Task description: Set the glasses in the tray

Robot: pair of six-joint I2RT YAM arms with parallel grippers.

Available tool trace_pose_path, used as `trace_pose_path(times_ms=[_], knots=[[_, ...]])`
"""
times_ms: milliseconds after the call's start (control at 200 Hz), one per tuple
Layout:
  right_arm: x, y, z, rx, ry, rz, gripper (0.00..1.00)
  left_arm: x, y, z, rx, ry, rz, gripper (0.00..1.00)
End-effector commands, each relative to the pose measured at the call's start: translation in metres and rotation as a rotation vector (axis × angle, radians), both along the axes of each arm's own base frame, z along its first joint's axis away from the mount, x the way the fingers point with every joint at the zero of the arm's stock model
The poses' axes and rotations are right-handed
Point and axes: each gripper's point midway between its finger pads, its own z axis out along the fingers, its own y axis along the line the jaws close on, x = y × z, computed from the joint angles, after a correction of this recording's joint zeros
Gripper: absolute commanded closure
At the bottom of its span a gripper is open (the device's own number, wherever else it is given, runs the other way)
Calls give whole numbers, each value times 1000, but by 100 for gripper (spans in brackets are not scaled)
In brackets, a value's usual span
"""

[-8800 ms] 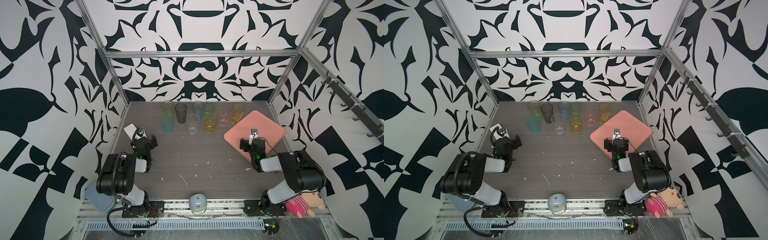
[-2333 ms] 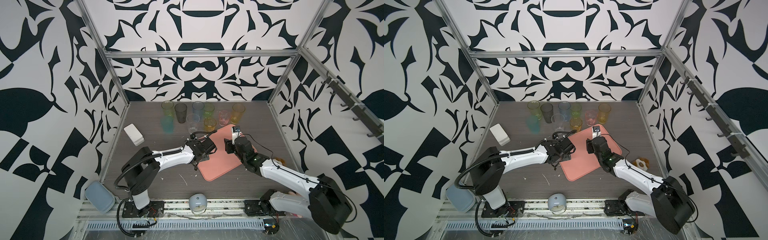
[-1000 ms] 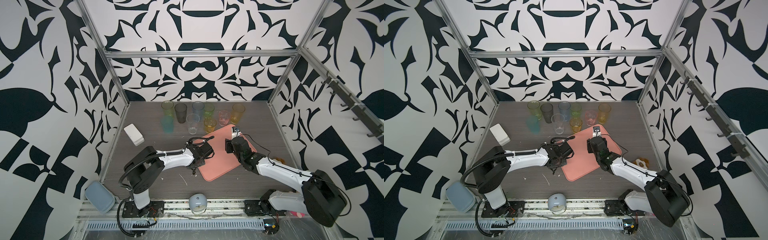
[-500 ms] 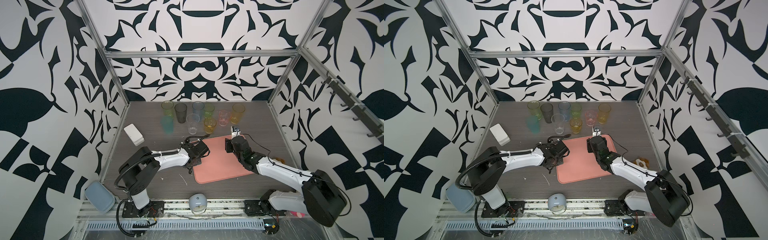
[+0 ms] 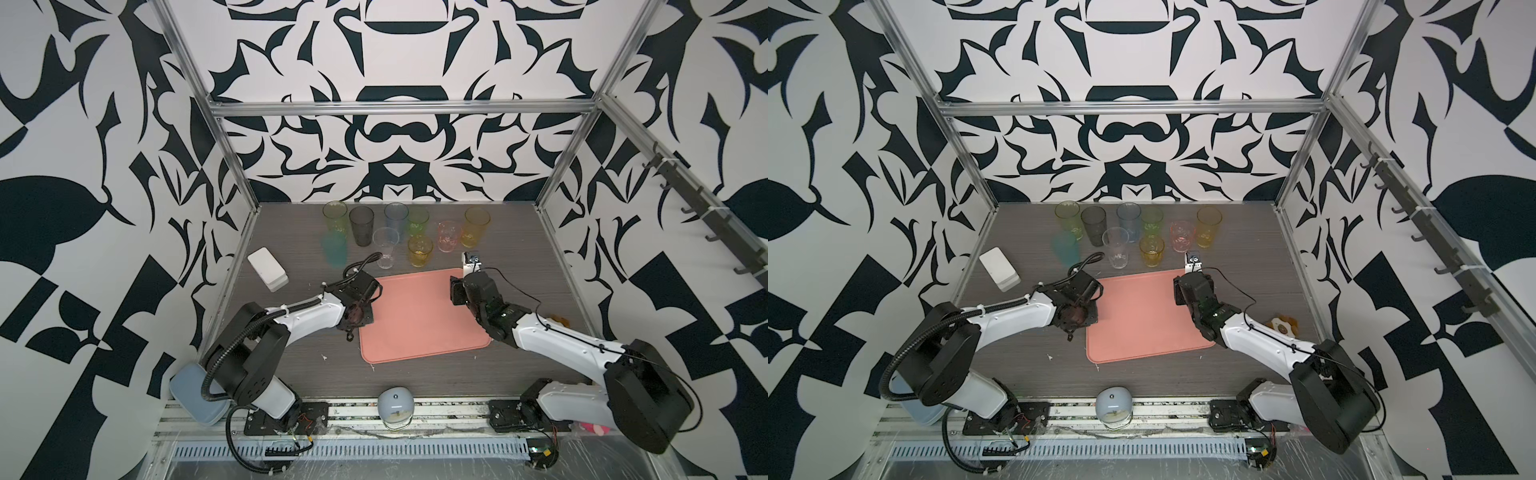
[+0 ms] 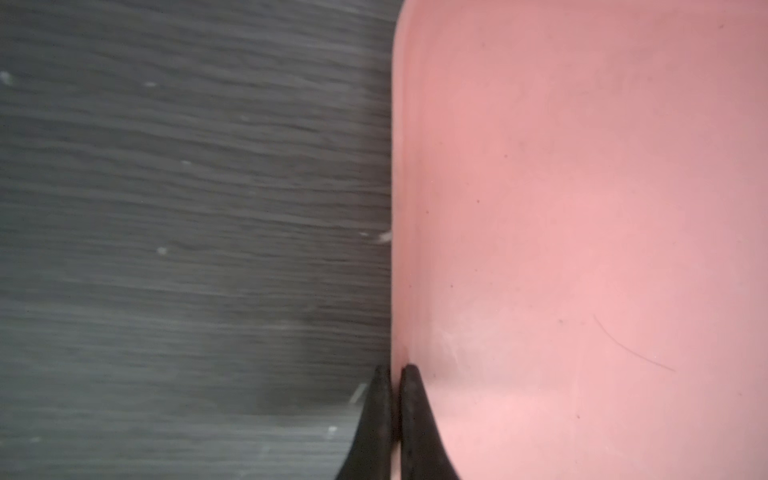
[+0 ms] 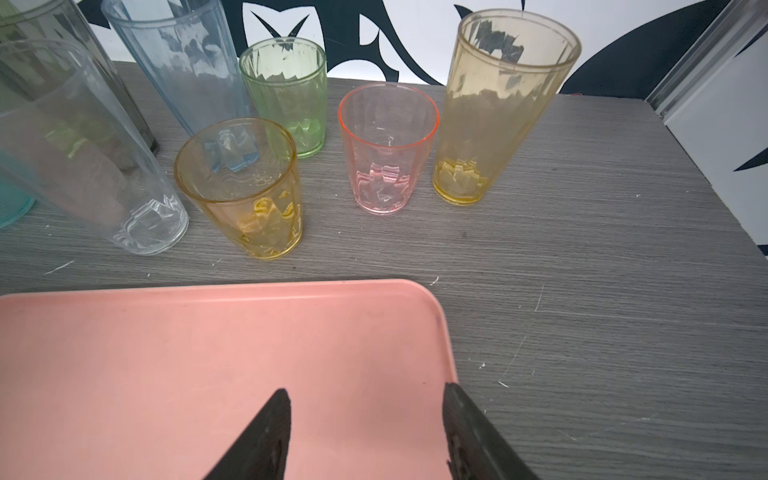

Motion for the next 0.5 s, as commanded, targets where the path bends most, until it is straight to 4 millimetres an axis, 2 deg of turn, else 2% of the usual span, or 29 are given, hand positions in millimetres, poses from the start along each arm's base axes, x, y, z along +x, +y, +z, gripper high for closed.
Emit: trace_pose_path(times_ms=[0,185,380,495], knots=[[8,6,19,33,-47,-2,39,-5,6,3,-17,25,-99,99],[7,6,19,31,-47,2,39,-1,21,11,-40,31,-138,100],[7,6,20,33,-50,4,39,5,13,21,-99,23,-227,100],[7,5,19,28,-46,3,39,11,13,19,-81,41,-236,100]])
